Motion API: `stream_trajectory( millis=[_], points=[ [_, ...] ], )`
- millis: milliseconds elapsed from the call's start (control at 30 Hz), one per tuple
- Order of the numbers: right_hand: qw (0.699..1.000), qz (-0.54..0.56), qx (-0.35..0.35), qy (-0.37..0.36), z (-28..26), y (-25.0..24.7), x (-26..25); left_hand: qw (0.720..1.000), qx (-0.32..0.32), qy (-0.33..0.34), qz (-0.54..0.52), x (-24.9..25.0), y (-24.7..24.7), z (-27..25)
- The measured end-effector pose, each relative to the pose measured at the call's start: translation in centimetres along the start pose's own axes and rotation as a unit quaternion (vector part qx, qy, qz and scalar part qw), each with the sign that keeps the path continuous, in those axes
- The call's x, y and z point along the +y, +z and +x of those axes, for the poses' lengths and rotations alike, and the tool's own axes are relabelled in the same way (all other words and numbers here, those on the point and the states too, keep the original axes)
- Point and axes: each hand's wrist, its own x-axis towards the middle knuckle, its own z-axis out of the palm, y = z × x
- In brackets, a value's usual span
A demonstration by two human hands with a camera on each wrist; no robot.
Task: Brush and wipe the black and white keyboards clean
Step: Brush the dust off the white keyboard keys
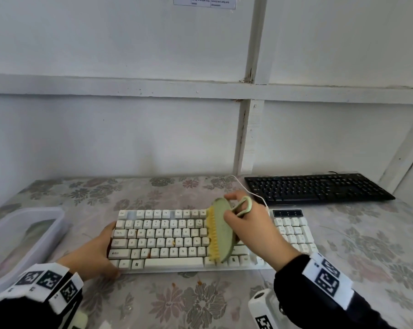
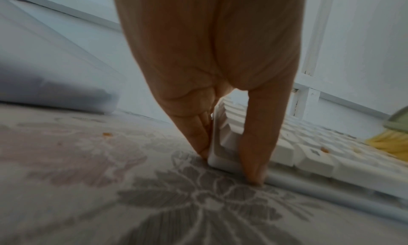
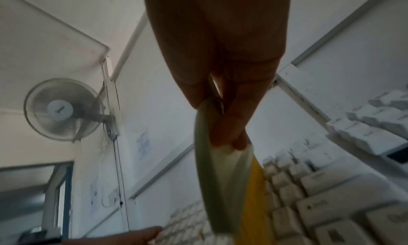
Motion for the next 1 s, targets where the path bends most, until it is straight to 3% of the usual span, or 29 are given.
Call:
stream_trajectory(
  millis=[133,233,500,700,833,1000],
  points=[
    [0.997,-0.019,-0.058,0.036,-0.7,-0.3,0.3,1.0,0.003,-0.017,0.001,0.4,0.0,0.0],
    [0.993,0.029,-0.094,0.062,-1.7,-1.3,0.3,1.0,0.005,-0.018,0.012,0.5,0.1,-0.1],
    [0.995,0.082,0.061,-0.018,0.1,-1.1,-0.6,1.0,-0.003,0.0,0.017,0.6,0.0,-0.4],
    [0.993,0.012,0.096,-0.074,2.1,1.4,-0.9,1.0,-0.007,0.008,0.022,0.3,-0.3,-0.4],
    [0.997,-0.025,0.059,-0.047,1.7,2.4,-0.7,1.0,-0.012,0.012,0.022,0.5,-0.2,-0.4],
    [0.998,-0.023,-0.055,0.015,-1.4,2.8,-0.4,1.0,-0.013,0.017,0.016,0.1,-0.4,-0.2]
  ],
)
